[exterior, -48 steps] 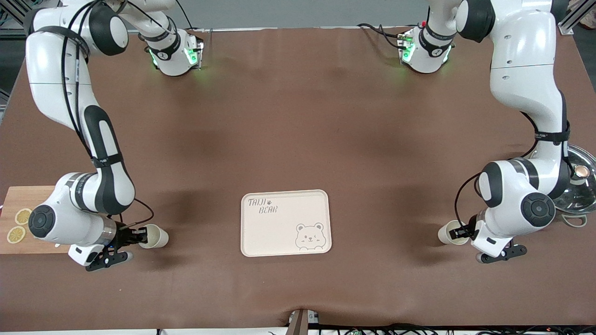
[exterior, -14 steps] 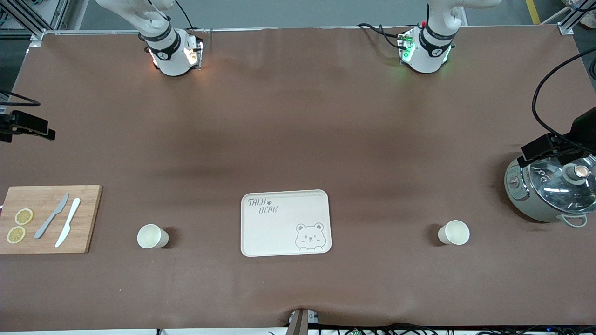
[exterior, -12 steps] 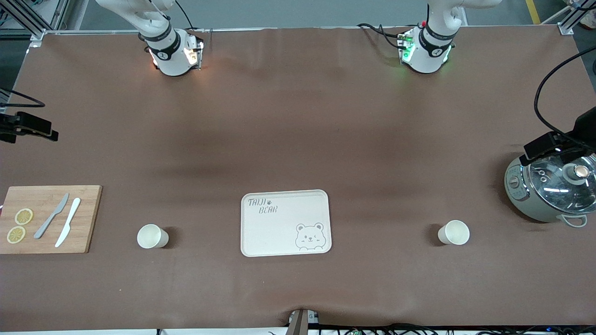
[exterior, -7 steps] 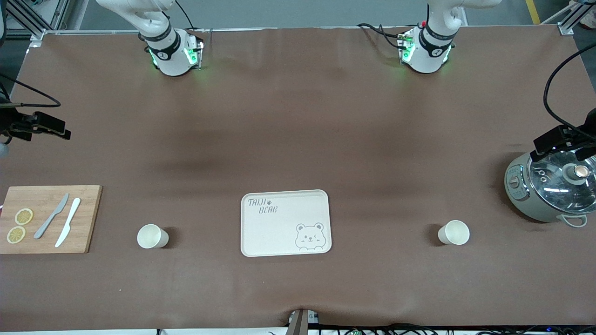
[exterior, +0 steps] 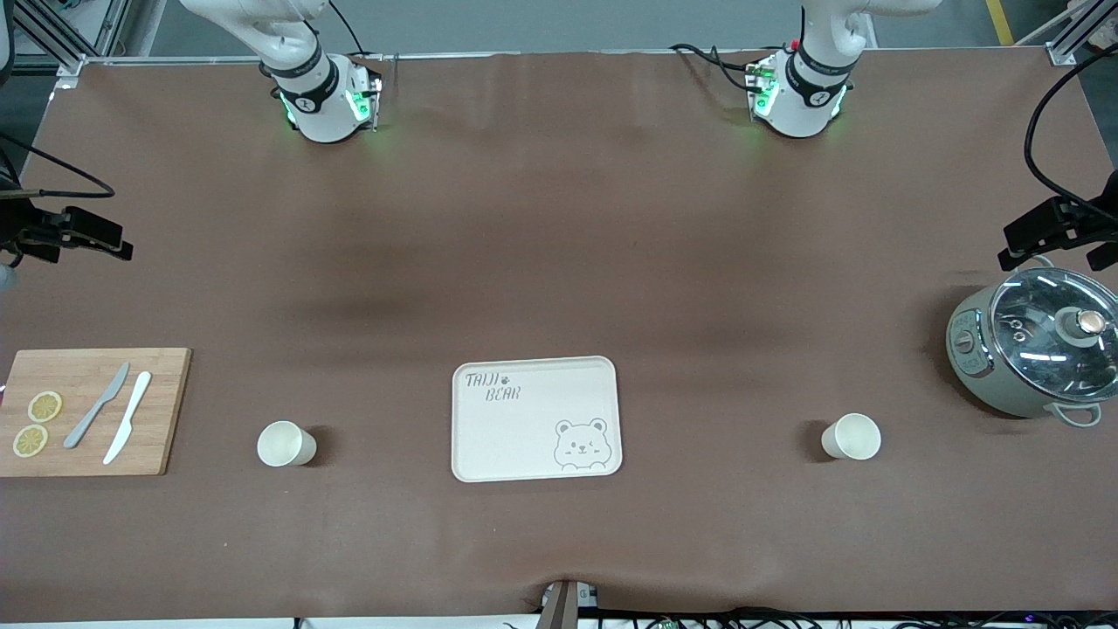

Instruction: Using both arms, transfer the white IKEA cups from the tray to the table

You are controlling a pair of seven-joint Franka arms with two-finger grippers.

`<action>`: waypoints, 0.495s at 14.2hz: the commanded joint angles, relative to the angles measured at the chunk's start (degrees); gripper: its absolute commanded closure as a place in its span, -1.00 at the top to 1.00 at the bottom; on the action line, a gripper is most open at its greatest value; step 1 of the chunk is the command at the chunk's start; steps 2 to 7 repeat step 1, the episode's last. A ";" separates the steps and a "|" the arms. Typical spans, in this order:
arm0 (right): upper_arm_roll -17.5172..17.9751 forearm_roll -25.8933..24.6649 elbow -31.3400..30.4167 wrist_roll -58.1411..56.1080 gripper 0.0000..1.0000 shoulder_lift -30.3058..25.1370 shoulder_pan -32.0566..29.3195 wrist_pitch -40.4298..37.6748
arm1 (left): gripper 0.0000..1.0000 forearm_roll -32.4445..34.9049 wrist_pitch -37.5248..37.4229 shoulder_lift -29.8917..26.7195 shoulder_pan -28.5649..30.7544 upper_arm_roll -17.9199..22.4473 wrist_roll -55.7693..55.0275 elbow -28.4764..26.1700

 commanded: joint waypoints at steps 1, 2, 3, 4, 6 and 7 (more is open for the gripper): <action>0.70 -1.05 -1.67 0.74 1.00 -1.39 -0.53 0.95 | 1.00 1.44 -1.02 -0.80 -0.22 -0.24 -0.35 -0.26; 0.70 -1.05 -1.67 0.74 1.00 -1.39 -0.53 0.95 | 1.00 1.44 -1.02 -0.80 -0.22 -0.24 -0.35 -0.26; 0.70 -1.05 -1.67 0.74 1.00 -1.39 -0.53 0.95 | 1.00 1.44 -1.02 -0.80 -0.22 -0.24 -0.35 -0.26; 0.70 -1.05 -1.67 0.74 1.00 -1.39 -0.53 0.95 | 1.00 1.44 -1.02 -0.80 -0.22 -0.24 -0.35 -0.26; 0.70 -1.05 -1.67 0.74 1.00 -1.39 -0.53 0.95 | 1.00 1.44 -1.02 -0.80 -0.22 -0.24 -0.35 -0.26; 0.70 -1.05 -1.67 0.74 1.00 -1.39 -0.53 0.95 | 1.00 1.44 -1.02 -0.80 -0.22 -0.24 -0.35 -0.26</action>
